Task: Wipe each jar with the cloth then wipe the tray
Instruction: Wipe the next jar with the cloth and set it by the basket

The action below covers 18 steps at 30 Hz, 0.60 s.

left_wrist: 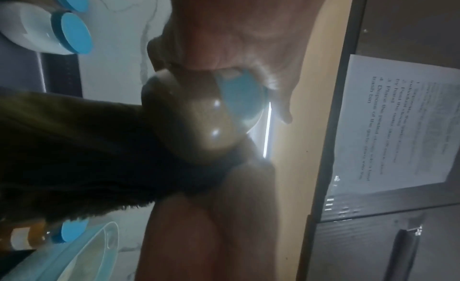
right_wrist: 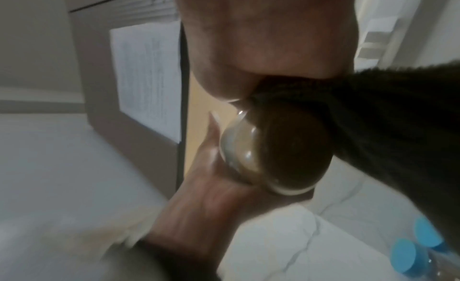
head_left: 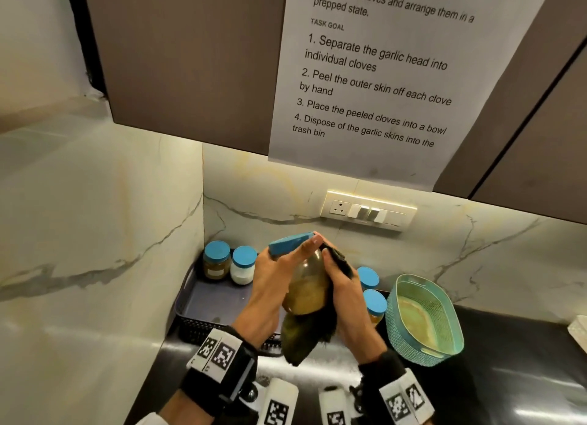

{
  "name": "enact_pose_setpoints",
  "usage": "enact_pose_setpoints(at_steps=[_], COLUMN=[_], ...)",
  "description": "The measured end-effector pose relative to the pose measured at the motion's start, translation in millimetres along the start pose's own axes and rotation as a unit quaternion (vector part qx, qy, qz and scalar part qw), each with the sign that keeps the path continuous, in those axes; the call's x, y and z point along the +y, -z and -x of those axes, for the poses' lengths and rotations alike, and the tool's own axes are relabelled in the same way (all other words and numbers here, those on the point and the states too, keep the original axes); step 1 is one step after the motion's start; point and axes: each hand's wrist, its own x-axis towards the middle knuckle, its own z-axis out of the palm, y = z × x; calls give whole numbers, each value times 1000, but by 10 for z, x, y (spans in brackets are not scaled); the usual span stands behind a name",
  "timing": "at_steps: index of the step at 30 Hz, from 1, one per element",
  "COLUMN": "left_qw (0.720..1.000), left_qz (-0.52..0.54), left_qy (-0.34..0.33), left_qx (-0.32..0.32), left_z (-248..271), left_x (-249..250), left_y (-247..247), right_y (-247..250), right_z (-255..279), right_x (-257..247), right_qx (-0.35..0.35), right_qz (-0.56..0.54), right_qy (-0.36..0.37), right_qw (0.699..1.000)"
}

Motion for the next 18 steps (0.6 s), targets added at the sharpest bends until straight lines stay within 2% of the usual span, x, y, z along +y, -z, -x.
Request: enact_pose_setpoints(at_steps=[2, 5, 8, 10, 13, 14, 18], left_qw=[1000, 1000, 999, 996, 990, 990, 991], left_qz=[5, 1, -16, -31, -73, -72, -47], left_qy=[-1, -12, -49, -79, -121, -123, -124], left_qx=[6, -19, 4, 17, 7, 5, 27], left_z=[-7, -47, -76, -55, 46, 59, -78], left_x=[-27, -58, -64, -82, -85, -80, 29], left_y=[10, 52, 59, 30, -60, -85, -29], right_y=[-85, -165, -216, -170, -121, -119, -305], right_z=[137, 370, 474, 374, 143, 122, 392], right_x=[50, 207, 316, 296, 54, -15, -13], right_qx=[7, 26, 20, 25, 3, 0, 25], right_qz=[19, 23, 39, 39, -29, -41, -20], right_qy=[48, 129, 169, 138, 29, 20, 77], right_qw=[999, 991, 985, 989, 999, 999, 997])
